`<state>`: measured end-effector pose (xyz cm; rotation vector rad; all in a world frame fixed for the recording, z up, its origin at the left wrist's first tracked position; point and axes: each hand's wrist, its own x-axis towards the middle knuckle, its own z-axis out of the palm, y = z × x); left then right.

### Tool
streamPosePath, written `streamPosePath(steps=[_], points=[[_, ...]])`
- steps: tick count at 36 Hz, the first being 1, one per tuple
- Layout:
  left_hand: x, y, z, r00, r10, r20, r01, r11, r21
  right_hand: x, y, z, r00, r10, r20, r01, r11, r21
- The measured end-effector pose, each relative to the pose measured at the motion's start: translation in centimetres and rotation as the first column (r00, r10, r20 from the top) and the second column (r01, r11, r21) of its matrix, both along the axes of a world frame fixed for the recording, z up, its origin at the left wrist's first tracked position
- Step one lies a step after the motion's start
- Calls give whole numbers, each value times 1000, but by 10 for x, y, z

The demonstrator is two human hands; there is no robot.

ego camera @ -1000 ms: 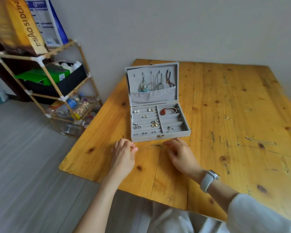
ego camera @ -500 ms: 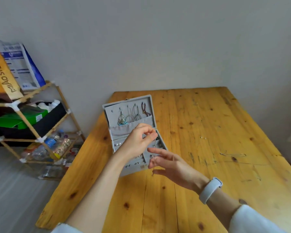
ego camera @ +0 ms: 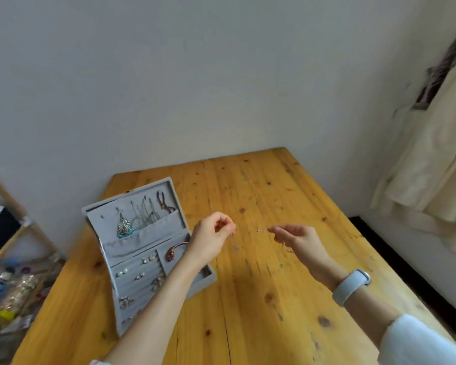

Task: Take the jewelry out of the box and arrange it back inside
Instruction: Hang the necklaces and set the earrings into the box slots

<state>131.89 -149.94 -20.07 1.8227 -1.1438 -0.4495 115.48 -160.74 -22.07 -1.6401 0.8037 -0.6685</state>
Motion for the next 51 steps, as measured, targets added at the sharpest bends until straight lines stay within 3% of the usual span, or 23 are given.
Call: streamPosePath(steps=[3,7,14,18,20,24,27,30,33,37,42,51], points=[[-14,-32,-2,999,-28,-44,27,1000,-9,-11,-31,5,994,-78,-71,74,996,-58],[-32,-78,5,994,-86,-65,81,994,-69,-17,-58,-2,996,-3,-88,0,1000,-27],[-45,-138,15,977,-160,-142,142,981,-131,-12,-86,-28,972,118,205,-163,962,220],[-47,-158,9,966,-141,-216,117,986,-119,-12,-97,-33,906,10,423,-200,891,408],[-48,-167,3,963,-128,-236,104,988,-110,-15,-107,-35,908,-36,417,-167,883,439],[-45,-187,-17,975,-74,-209,67,997,-40,-23,-138,-38,991,-9,133,-30,957,287],[-35,-210,-39,1000,19,2,-19,996,92,-24,-173,-37,994,-37,-99,41,999,35],[-24,-236,-65,981,-17,195,-42,955,295,-20,-212,-34,959,-106,-263,38,967,-250],[-17,-261,-87,942,-115,315,-48,884,465,-8,-249,-37,922,-133,-364,-27,915,-402],[-11,-291,-111,884,-197,423,-75,836,544,13,-290,-47,889,-157,-430,-61,891,-451],[-12,-304,-132,822,-122,557,-192,860,472,32,-323,-63,890,-179,-418,-34,891,-453],[-13,-303,-135,802,-105,588,-211,871,443,56,-353,-86,894,-218,-392,2,876,-482]])
